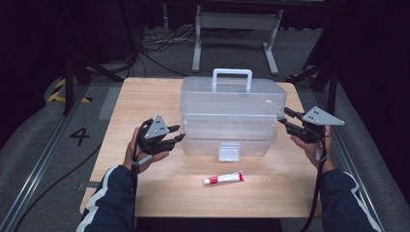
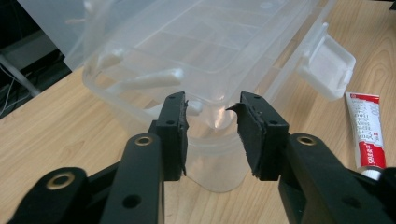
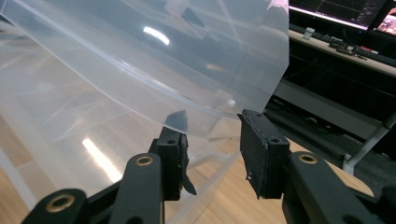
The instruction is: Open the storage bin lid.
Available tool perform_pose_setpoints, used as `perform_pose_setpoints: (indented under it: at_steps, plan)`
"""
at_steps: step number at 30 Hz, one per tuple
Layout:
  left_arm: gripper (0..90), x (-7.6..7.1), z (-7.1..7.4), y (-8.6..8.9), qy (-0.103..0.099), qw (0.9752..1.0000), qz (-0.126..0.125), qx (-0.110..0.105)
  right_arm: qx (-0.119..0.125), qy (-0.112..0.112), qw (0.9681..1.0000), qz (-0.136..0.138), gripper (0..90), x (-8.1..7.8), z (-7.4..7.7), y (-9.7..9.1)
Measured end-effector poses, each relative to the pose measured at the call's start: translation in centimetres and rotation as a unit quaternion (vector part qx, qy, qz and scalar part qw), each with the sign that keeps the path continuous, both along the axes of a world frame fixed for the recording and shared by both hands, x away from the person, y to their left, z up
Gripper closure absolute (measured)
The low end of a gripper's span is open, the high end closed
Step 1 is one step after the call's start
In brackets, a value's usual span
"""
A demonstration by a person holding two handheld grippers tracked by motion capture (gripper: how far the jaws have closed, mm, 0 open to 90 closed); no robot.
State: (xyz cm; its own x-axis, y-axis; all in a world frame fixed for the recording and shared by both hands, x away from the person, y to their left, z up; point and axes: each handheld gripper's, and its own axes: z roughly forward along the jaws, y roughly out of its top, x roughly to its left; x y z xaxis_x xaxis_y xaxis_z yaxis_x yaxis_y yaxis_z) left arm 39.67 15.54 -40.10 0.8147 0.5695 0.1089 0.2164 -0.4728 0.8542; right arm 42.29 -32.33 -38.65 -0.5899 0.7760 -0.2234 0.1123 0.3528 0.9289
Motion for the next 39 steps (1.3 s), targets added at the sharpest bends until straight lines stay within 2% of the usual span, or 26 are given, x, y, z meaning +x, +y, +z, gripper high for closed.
perform_pose_setpoints:
  at_steps: [3, 9, 11, 17, 19, 23, 31, 39]
  plan:
    - [58.9, -0.2, -0.2, 0.0, 0.006, 1.0, 0.002, 0.001, 0.007, -0.006, 1.0, 0.0, 64.7, 0.2, 0.2, 0.1]
    - [56.8, -0.6, -0.7, -0.4, 0.012, 0.9998, -0.002, 0.018, 0.009, -0.024, 0.9997, -0.003, 66.6, 0.4, 0.7, 0.5]
    - [56.3, -0.7, -0.7, -0.5, 0.015, 0.9997, 0.0, 0.018, 0.003, -0.034, 0.9994, -0.009, 67.8, 0.5, 0.9, 0.7]
    - [56.0, -1.0, -0.7, -0.9, 0.017, 0.9996, -0.011, 0.017, 0.007, -0.045, 0.9986, -0.027, 71.0, 0.7, 1.5, 1.0]
    - [56.0, -1.1, -0.8, -1.4, 0.017, 0.9994, -0.023, 0.019, 0.008, -0.049, 0.9981, -0.036, 72.4, 0.8, 1.9, 1.1]
    - [55.1, -1.0, -0.9, -2.0, 0.013, 0.9991, -0.03, 0.026, 0.01, -0.06, 0.9969, -0.049, 74.1, 1.0, 2.2, 1.4]
    - [52.7, -0.4, -0.9, -2.8, 0.006, 0.9989, -0.033, 0.032, 0.021, -0.058, 0.9951, -0.077, 77.2, 1.9, 2.9, 1.8]
    - [52.9, 0.1, -1.6, -3.9, 0.013, 0.9976, -0.051, 0.045, 0.004, -0.061, 0.9936, -0.095, 79.3, 2.2, 3.6, 2.3]
